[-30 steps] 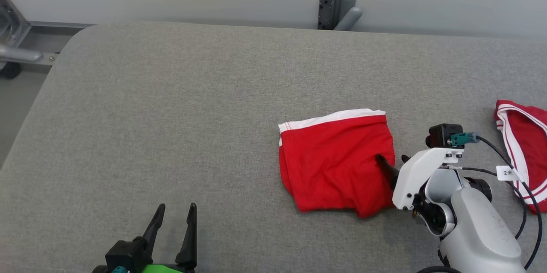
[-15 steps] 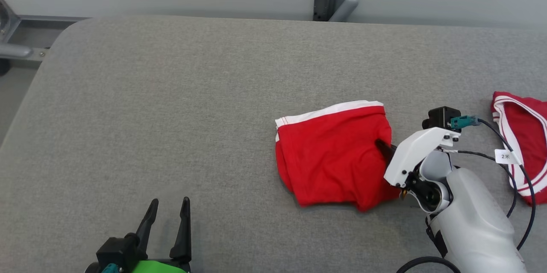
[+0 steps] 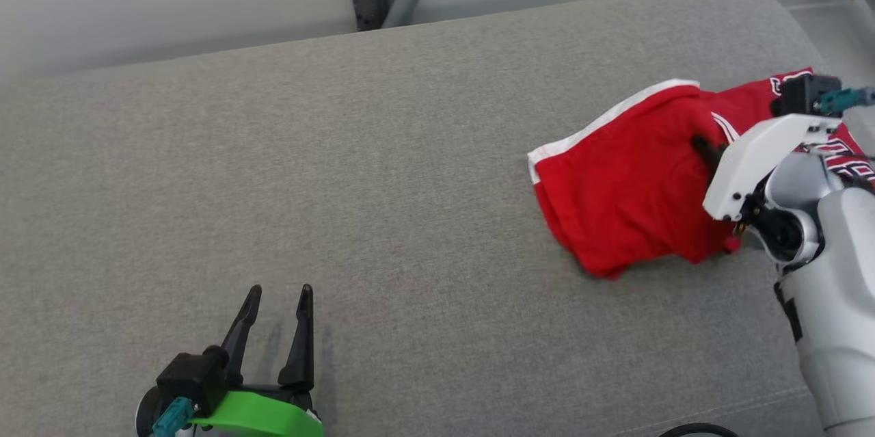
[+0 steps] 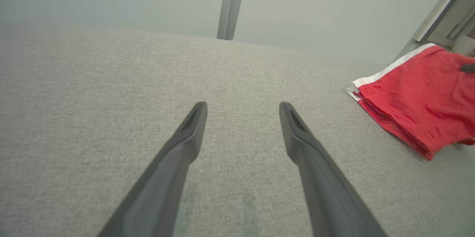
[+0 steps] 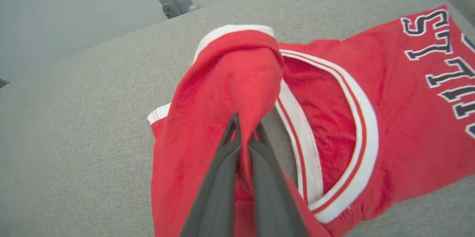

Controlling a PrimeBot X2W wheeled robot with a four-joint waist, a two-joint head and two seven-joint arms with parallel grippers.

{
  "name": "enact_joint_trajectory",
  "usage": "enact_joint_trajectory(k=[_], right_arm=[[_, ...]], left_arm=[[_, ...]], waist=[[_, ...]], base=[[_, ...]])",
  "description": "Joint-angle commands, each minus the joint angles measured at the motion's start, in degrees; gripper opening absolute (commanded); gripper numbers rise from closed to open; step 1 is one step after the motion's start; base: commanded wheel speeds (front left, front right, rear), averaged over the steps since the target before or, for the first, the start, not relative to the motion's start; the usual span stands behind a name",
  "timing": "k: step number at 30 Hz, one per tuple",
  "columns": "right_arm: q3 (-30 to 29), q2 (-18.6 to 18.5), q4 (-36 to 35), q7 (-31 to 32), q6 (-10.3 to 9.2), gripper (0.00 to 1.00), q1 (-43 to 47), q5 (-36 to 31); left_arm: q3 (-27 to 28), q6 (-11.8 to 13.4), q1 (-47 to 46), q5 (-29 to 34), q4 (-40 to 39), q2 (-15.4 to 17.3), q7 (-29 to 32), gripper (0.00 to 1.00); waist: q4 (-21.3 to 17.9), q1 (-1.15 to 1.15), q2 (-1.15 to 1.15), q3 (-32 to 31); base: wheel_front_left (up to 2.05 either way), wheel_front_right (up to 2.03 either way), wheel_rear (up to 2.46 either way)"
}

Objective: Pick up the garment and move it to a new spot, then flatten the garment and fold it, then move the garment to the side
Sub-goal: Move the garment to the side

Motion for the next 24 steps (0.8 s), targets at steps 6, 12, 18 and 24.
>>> enact_joint_trajectory(k=[6,12,18,24], right_arm=[[-2.15,-3.01,-8.36,8.46,-0.02,0.00,-5.87,-4.12],[-5.78,-6.21,-13.25,16.71,-0.02,0.00,-6.31,-5.95],[-12.09,-7.87,-11.61,18.02,-0.02,0.00,-5.79,-10.32],[-16.36,-10.31,-7.13,10.29,-0.03,0.31,-4.26,-18.62]], left_arm=[[-0.53,-0.11,-3.39,0.37,-0.02,0.23,-0.24,1.00],[-0.19,-0.11,-3.60,-0.03,0.36,1.15,-0.25,1.00],[-0.37,-0.11,-4.21,-0.36,1.20,1.55,-0.24,1.00],[-1.73,-0.11,-4.61,-0.53,1.84,2.11,-0.24,1.00]], waist=[[-4.58,0.00,0.00,5.01],[-2.10,0.00,0.00,7.10],[0.74,0.00,0.00,8.37],[2.97,0.00,0.00,8.65]], base=[[0.00,0.00,0.00],[0.00,0.00,0.00],[0.00,0.00,0.00],[0.00,0.00,0.00]])
